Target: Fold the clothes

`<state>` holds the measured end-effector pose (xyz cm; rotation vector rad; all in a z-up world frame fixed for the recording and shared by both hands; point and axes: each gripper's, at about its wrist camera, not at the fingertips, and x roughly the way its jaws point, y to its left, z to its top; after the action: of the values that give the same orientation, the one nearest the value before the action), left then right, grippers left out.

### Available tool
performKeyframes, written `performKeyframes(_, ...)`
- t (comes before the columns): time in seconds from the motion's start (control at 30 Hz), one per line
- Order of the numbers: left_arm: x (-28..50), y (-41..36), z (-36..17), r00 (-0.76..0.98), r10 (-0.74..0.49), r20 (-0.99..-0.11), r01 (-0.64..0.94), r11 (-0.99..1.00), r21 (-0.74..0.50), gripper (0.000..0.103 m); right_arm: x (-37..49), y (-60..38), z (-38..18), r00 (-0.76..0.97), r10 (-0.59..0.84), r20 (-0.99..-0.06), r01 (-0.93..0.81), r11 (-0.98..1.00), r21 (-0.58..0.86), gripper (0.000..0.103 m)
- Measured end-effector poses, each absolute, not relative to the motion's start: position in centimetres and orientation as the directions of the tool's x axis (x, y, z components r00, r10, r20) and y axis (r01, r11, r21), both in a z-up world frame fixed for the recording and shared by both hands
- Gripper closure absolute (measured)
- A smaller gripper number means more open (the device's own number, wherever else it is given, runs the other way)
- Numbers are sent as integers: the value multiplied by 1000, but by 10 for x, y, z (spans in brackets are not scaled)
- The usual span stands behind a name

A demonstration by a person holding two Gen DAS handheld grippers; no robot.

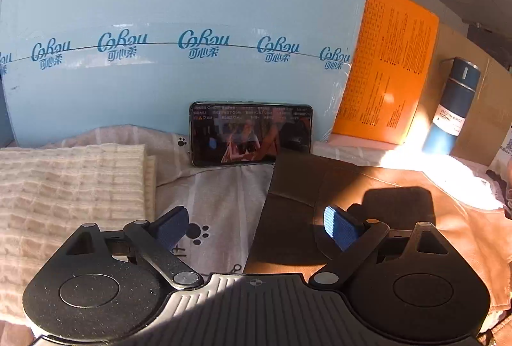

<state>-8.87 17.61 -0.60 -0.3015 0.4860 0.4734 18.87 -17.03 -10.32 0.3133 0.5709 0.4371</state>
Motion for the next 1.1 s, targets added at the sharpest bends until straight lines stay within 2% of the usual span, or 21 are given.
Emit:
performKeyframes(0.1,-131,163,-2,814,303,-496,-447,871,-201,9,174,-178,-87,755,538,-374,-378,824,422,23)
performKeyframes(0.17,-157,152,-3,830,257,-495,-402,891,-212,9,160,-185,-74,722,603,-339,-444,780,440,15)
performKeyframes(0.27,-180,134,-9,832,186,-522,-325,927,-188,8,133,-195,-56,652,694,-306,-553,711,434,8)
performKeyframes(0.37,-184,111,-20,807,125,-577,-239,963,-126,7,94,-200,-47,601,732,-321,-633,681,368,6)
performKeyframes(0.47,-180,99,-28,796,110,-595,-208,973,-98,8,67,-208,-49,586,729,-355,-638,684,353,5)
performKeyframes(0.7,-197,104,-24,883,-25,-469,-96,968,-233,10,25,-233,-78,587,689,-425,-627,719,301,5)
performKeyframes(0.77,-191,105,-26,872,-6,-489,-119,967,-224,41,21,-235,-86,593,672,-445,-605,736,305,5)
performKeyframes(0.8,-189,105,-27,865,5,-501,-128,969,-213,77,21,-237,-89,602,658,-453,-585,749,310,5)
performKeyframes(0.93,-181,101,-29,849,49,-527,-150,977,-151,91,20,-244,-95,632,623,-461,-526,782,335,5)
performKeyframes(1.07,-177,93,-15,861,137,-489,-166,986,-17,91,17,-251,-95,652,610,-451,-506,792,341,5)
performKeyframes(1.1,-174,93,-15,854,156,-496,-177,984,5,87,16,-252,-94,656,608,-447,-504,794,341,5)
